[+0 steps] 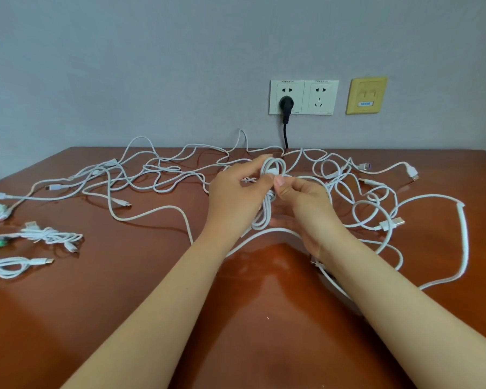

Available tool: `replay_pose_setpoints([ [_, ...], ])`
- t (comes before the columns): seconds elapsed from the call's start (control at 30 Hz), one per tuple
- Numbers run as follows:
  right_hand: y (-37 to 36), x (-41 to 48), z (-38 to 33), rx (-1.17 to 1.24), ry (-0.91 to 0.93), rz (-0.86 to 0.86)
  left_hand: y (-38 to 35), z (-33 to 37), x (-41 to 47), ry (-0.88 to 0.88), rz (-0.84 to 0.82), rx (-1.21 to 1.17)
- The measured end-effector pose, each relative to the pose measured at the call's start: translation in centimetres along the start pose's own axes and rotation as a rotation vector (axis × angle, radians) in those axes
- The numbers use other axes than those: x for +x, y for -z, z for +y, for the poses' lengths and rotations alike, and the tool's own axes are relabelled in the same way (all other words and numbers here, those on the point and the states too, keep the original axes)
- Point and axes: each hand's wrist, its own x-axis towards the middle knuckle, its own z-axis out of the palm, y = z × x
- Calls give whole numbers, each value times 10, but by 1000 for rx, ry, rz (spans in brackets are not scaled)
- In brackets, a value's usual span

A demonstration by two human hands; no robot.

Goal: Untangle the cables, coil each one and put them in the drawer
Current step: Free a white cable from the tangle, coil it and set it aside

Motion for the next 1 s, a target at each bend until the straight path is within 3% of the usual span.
replay_pose_setpoints([
  [0.23,-1,1,-2,-34,43,28,2,-1,4,181,-15,-168],
  [0.47,3,8,2,-104,36,204,-3,3,-4,20,-123,188],
  [0.8,4,4,-1,-124,119,158,6,4,5,32,-43,-4],
  [1.0,1,6,-3,-144,182,231,8,5,4,41,-86,-128],
])
